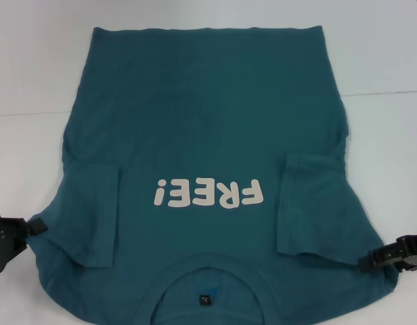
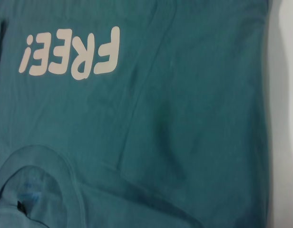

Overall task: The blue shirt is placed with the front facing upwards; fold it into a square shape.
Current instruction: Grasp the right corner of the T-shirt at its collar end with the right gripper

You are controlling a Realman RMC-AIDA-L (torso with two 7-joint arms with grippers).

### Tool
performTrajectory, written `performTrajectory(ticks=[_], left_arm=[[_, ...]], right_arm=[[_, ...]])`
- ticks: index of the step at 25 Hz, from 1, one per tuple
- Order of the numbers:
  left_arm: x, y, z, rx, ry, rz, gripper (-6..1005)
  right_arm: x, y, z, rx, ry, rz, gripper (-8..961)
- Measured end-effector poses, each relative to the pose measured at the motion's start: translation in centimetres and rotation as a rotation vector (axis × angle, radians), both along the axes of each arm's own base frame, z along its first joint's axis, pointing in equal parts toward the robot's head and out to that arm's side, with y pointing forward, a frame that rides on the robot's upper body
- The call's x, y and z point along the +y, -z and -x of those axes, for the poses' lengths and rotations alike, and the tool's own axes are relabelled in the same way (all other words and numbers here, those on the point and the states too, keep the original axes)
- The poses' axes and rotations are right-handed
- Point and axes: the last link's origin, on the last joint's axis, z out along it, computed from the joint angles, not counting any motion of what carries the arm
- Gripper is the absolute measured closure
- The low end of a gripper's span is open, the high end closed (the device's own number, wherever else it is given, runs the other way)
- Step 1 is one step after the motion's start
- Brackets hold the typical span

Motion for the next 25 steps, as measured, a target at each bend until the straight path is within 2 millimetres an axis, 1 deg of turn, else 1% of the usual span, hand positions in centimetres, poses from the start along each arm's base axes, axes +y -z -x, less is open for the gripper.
performTrajectory(ticks=[9,16,25], left_arm=[[-0.01,0.03,-0.01,-0.001,0.0,0.0,992],[0.02,0.01,-0.06,-0.003,0.002,-0.001,992],[0.06,0.04,-0.11,-0.005,0.002,-0.003,992]], right_arm=[[0.53,0.63,0.7,0.002,-0.008,0.003,141],[0.39,0.76,0.63,-0.019,0.01,0.022,149],[0.46,0.56,0.48,-0.041,0.021,0.022,496]])
